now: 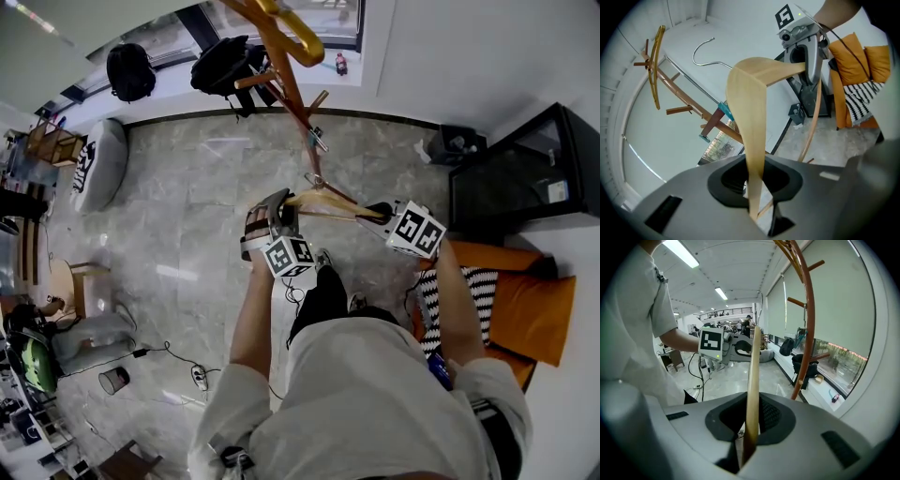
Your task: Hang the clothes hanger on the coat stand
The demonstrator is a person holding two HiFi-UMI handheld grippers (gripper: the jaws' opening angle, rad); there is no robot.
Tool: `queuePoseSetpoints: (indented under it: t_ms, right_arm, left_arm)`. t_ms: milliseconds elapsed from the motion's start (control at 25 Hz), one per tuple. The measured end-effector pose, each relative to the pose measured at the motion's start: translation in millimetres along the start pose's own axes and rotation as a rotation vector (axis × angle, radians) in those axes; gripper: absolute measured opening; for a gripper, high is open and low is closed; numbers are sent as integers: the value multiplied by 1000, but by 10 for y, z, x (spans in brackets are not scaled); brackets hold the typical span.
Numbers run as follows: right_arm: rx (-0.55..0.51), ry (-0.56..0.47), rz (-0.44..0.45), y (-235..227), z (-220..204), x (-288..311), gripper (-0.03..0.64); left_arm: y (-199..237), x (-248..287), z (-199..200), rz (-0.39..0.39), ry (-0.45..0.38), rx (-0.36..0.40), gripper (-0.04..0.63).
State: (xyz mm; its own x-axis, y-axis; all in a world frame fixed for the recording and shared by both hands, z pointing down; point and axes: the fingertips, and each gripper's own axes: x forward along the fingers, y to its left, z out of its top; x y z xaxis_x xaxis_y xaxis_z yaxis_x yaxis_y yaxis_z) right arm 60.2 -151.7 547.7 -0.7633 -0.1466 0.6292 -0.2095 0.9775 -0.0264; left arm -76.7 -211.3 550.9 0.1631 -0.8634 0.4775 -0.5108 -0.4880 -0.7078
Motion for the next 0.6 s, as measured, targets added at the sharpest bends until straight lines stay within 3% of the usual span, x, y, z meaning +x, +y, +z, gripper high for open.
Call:
queuePoseSetpoints:
  t_ms: [280, 360, 600]
  right_arm:
    - [-200, 182, -263, -311, -62, -18, 55]
    - [-265, 236, -333, -393, -102, 0, 93]
    - [-333, 243, -503, -522, -106, -54, 190]
  left_arm:
    - [-72, 8, -27, 1, 50, -38, 77]
    - [-79, 9, -22, 6, 69, -27, 75]
    - [-191, -9, -59, 1, 111, -69, 75]
